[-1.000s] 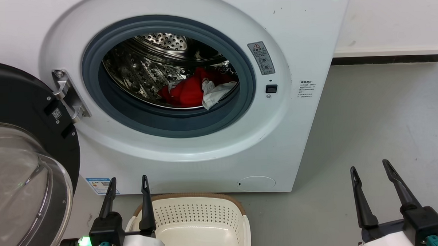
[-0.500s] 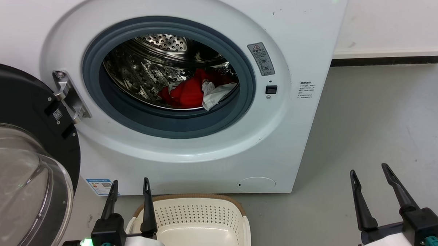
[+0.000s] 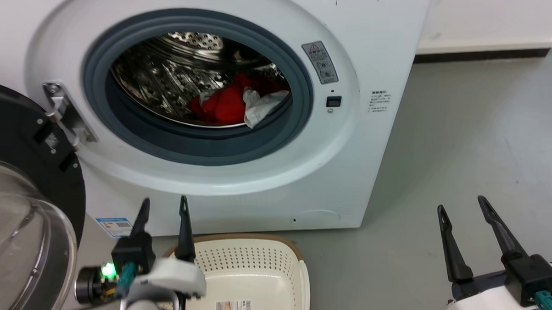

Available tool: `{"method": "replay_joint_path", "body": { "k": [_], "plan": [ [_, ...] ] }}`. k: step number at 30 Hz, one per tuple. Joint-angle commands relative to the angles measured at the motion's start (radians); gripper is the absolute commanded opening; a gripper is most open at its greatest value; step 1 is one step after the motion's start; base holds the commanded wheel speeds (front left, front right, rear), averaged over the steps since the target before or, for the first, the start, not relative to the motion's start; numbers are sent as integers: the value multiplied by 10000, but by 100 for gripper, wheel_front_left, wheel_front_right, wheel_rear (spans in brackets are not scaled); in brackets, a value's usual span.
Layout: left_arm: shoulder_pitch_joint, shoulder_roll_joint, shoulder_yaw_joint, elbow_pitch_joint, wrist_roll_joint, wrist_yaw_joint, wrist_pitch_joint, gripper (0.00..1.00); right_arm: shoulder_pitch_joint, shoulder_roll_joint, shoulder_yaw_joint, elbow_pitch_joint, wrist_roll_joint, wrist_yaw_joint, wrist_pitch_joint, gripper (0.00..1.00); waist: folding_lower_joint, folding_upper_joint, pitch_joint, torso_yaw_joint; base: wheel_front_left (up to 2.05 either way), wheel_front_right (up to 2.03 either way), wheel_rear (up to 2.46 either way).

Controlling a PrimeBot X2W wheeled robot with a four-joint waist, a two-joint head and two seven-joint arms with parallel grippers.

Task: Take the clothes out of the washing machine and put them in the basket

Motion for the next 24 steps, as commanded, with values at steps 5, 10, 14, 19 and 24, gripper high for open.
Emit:
{"method": "replay_joint_path", "body": {
  "k": [5,10,14,19,24],
  "plan": [
    [-1803,299,253,1203,167,-315,-26,100,-511,15,60,-126,112,-7,-20,100,0,-1,915,-450,0,0,0],
    [-3834,665,361,2712,309,-557,-24,100,-988,18,70,-171,195,-7,-20,100,0,-1,1708,-856,0,0,0],
    [-5545,909,323,4023,404,-652,-26,100,-1423,23,141,-242,282,-7,-20,100,0,-1,2474,-1139,0,0,0],
    [-7618,1270,196,5838,561,-713,43,100,-2015,20,301,-319,464,-7,-20,100,0,-1,3417,-1556,0,0,0],
    [-9605,1827,101,7217,672,-814,696,100,-2635,24,418,-450,719,-7,-21,100,0,-1,4423,-2028,0,0,0]
  ]
}}
